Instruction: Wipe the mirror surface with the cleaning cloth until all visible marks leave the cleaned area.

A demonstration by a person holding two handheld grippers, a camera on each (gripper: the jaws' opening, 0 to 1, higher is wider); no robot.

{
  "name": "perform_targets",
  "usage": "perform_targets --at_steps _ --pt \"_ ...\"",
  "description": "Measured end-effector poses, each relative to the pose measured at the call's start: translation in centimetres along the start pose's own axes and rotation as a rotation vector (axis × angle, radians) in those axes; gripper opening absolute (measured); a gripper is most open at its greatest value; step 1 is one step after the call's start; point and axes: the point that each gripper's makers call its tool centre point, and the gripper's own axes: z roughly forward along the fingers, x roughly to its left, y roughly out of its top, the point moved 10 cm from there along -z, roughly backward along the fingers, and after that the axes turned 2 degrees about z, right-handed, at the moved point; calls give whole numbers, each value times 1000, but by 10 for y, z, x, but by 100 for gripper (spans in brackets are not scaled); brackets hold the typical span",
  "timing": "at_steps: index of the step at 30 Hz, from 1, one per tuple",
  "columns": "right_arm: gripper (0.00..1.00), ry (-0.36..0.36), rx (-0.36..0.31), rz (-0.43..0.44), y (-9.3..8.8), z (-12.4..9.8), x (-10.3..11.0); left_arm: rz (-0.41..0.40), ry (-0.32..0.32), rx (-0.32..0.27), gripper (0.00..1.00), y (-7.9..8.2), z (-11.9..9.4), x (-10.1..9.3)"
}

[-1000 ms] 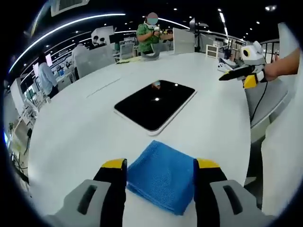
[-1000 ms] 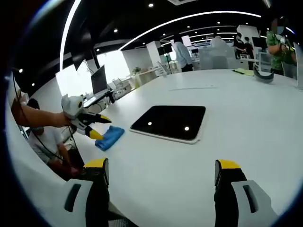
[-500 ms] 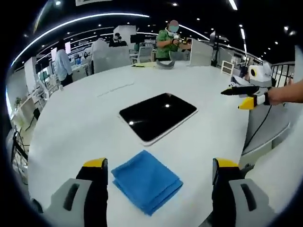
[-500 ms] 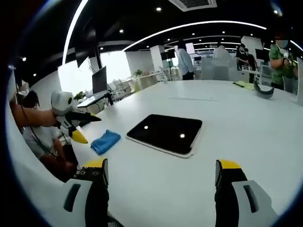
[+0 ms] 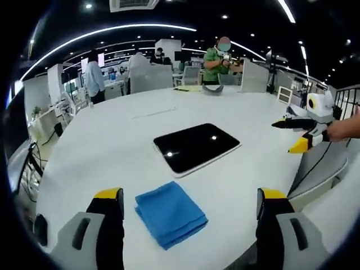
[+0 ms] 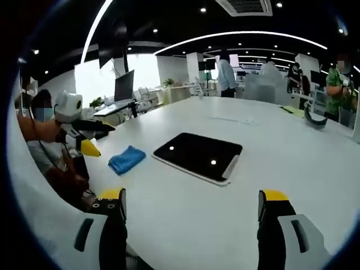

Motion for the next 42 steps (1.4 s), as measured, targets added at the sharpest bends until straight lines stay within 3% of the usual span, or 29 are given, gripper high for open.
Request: perform_targets --at_steps 4,9,19,42 --pt "98 -9 -26 15 3 -5 2 41 9 34 99 -11 2 -1" --pt "98 -12 -31 20 2 -8 2 30 4 49 99 -15 1 -5" --pt "98 -12 -7 35 -7 -9 2 36 -4 49 99 -15 -2 -11" --pt "97 -40 16 58 -13 -11 1 57 -25 42 99 -11 -4 -4"
